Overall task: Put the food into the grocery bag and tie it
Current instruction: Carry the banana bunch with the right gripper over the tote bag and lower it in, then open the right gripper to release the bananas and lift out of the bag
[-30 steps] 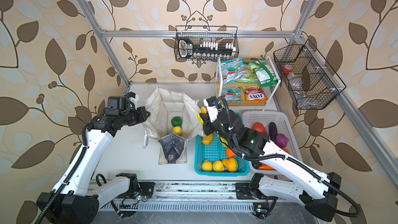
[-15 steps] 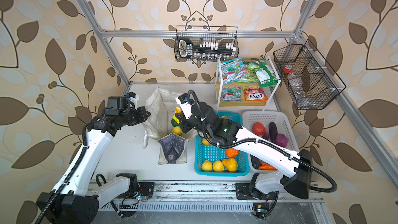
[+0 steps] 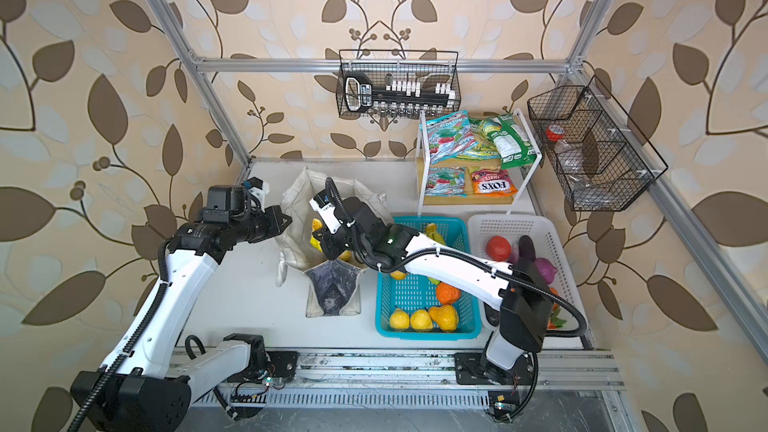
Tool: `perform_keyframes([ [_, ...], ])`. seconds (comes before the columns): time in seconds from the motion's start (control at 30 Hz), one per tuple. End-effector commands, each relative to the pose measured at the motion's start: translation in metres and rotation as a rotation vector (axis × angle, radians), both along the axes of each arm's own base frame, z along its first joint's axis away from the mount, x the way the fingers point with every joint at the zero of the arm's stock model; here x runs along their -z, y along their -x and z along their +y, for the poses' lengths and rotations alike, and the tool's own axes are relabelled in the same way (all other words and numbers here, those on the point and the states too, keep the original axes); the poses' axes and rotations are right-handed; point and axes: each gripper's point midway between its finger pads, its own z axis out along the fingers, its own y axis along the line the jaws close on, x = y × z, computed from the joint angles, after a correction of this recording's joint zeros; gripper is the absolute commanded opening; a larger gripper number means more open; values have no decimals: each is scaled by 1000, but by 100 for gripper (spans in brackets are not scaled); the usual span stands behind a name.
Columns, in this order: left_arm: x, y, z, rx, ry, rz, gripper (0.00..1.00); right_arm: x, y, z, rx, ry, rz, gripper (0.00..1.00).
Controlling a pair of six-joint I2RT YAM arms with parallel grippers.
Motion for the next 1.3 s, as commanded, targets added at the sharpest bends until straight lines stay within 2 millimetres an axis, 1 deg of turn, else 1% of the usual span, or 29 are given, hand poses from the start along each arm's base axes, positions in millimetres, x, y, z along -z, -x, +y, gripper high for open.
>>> perform_keyframes([
  [0.0, -13, -5, -2, 17, 21, -64, 0, 1, -5, 12, -46, -47, 44, 10],
  [0.13, -14, -5, -5, 22, 36, -69, 0, 27, -13, 11, -15, 13, 51, 10],
  [0.2, -15, -4, -6, 29, 44, -70, 0, 43, -19, 11, -5, 59, 82, 10],
  [0.33, -16, -4, -7, 32, 45, -75, 0, 71, -24, 12, -9, 114, 140, 9],
  [0.47, -20, -3, -10, 51, 52, -90, 0, 91, -18, 17, -15, 121, 153, 10],
  [0.67, -17, -4, -7, 39, 42, -85, 0, 127, -23, 16, 19, 192, 227, 11],
  [0.7, -17, -4, -7, 38, 40, -82, 0, 131, -23, 15, 21, 202, 237, 12],
  [0.83, -17, -3, -2, 19, 18, -89, 0, 145, -29, 13, 51, 235, 248, 16],
  [0.97, -17, -4, 0, 10, 6, -89, 0, 149, -35, 21, 51, 233, 250, 16],
  [1.03, -16, -4, -1, 13, 10, -86, 0, 153, -36, 24, 47, 235, 256, 20],
  [1.07, -16, -4, -1, 13, 9, -85, 0, 155, -37, 25, 50, 237, 260, 24],
  [1.1, -15, -4, -1, 12, 8, -82, 0, 156, -39, 25, 52, 238, 262, 25],
  [1.17, -14, -4, 0, 9, 5, -78, 0, 154, -41, 27, 53, 225, 260, 28],
  [1.27, -13, -5, 0, 8, 5, -78, 0, 144, -43, 28, 56, 213, 250, 37],
])
